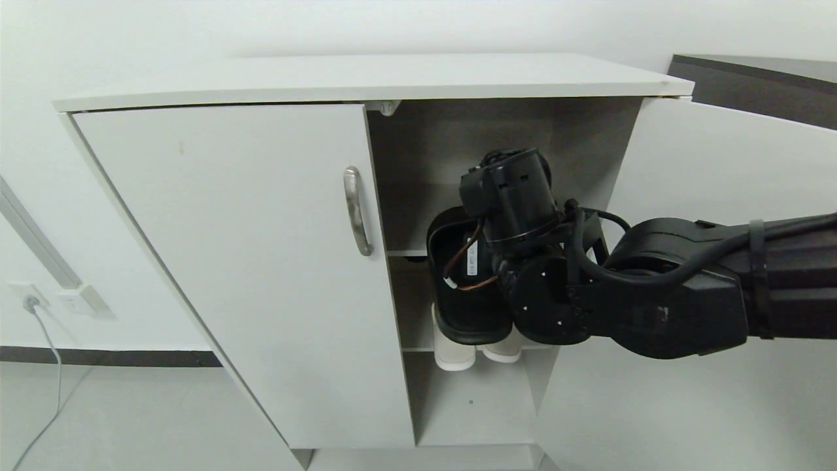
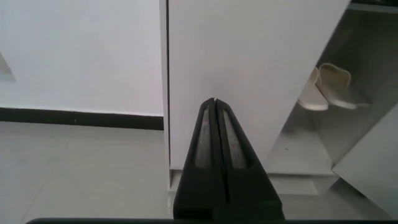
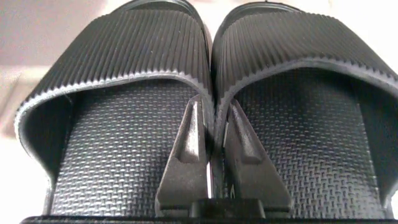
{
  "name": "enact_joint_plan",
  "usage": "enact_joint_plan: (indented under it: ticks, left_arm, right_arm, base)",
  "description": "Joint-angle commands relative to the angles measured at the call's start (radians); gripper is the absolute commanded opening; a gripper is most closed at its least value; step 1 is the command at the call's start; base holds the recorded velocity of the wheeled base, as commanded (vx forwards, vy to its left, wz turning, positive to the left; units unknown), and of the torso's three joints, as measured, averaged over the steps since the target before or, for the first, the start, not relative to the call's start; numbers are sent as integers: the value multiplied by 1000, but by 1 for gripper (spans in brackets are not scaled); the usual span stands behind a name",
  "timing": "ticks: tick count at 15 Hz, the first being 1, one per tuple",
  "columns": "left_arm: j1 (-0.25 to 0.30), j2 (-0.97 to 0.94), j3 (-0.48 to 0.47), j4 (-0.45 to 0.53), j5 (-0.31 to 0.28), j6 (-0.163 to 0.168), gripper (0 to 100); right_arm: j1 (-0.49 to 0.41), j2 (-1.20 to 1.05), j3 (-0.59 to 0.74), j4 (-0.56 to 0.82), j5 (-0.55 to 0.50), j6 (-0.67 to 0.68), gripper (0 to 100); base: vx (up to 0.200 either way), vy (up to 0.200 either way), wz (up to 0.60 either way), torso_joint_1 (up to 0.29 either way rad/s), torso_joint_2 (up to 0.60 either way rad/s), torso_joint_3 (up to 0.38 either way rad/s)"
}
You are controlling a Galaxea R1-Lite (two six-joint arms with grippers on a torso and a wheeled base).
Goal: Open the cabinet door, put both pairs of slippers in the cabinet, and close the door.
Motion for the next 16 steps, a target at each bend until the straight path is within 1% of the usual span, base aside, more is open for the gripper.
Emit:
enact_joint_plan:
  ticks: [1,2,4,6,12,16]
  left_arm:
    - [0,1,0,0,0,0,0]
    - [0,1,0,0,0,-2,0]
    - [0,1,0,0,0,-2,0]
    - [0,1,0,0,0,-2,0]
    - [0,1,0,0,-1,-2,0]
    - [0,1,0,0,-1,-3,0]
  right_arm:
    - [-6,-1,-1,0,10,-1,0]
    - [-7,0,-1,-3,23,-11,0]
    - [-10,6,-9,-6,76,-21,0]
    - [-22,26,-36,-6,85,-34,0]
    - [-90,170,-216,-20,105,-54,0]
    - [-115,210,-299,-17,115,-83,0]
  base:
    - [200,0,0,-2,2,2]
    - [200,0,0,-2,2,7]
    - [0,0,0,0,0,0]
    - [0,0,0,0,0,0]
    - [0,0,0,0,0,0]
    - [0,0,0,0,0,0]
